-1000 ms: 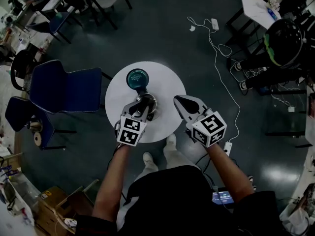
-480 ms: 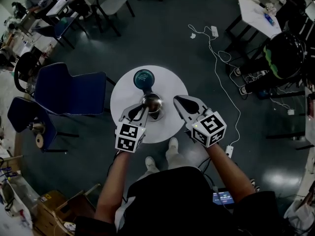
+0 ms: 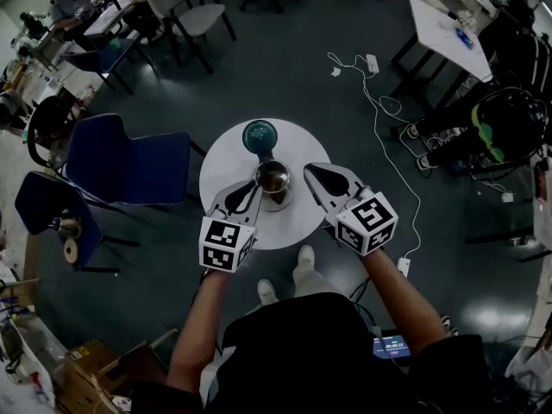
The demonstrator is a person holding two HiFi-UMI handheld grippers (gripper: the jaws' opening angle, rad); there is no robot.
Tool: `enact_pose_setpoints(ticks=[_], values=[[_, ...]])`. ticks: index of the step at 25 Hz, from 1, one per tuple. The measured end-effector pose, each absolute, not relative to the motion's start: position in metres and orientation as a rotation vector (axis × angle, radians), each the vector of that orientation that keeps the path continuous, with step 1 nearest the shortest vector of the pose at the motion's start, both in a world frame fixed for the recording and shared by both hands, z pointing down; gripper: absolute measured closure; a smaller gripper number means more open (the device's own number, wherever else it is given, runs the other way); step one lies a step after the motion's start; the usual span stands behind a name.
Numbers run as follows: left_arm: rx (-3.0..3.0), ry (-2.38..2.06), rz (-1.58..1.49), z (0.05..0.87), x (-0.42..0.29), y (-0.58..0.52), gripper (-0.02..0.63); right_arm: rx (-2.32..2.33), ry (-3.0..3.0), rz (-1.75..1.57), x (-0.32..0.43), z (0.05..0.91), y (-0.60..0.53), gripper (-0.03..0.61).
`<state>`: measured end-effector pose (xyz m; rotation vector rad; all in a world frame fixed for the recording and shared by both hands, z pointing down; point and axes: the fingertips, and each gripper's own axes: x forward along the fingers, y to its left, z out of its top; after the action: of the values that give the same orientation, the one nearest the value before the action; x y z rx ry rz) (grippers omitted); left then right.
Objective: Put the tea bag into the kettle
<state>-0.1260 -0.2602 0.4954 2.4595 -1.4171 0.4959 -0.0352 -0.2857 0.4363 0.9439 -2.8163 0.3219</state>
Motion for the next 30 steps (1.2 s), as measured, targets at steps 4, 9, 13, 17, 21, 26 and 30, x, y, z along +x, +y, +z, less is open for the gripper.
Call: enact_pose_setpoints(ticks=[4, 9, 13, 17, 21, 26, 30], values=[[2.496, -1.433, 0.442, 0.474, -0.133, -0.248, 0.569, 0.952, -2.824, 0.294, -0.044, 0.428, -0.273, 0.558], [2.542, -1.447, 0.384, 0.453, -0.146, -0.229, 0.572, 0.968, -2.832, 0.248, -0.062, 0.416, -0.254, 0.558], [2.562, -1.448, 0.36, 0.446, -0.156, -0.211, 0.572, 0.976, -2.833, 0.222, -0.072, 0.412, -0.237, 0.558], [2.573, -1.427, 0.323, 0.437, -0.16, -0.191, 0.575, 0.982, -2.834, 0.195, -0.08, 0.404, -0.217, 0.558], [2.596, -1.411, 0.31, 0.43, -0.168, -0.174, 0.58, 0.975, -2.832, 0.134, -0.096, 0.394, -0.202, 0.558], [2.603, -1.386, 0.254, 0.424, -0.177, -0.158, 0.584, 0.962, -2.838, 0.091, -0.113, 0.387, -0.183, 0.558], [2.608, -1.376, 0.234, 0.427, -0.176, -0.148, 0.584, 0.977, -2.839, 0.095, -0.111, 0.392, -0.174, 0.558]])
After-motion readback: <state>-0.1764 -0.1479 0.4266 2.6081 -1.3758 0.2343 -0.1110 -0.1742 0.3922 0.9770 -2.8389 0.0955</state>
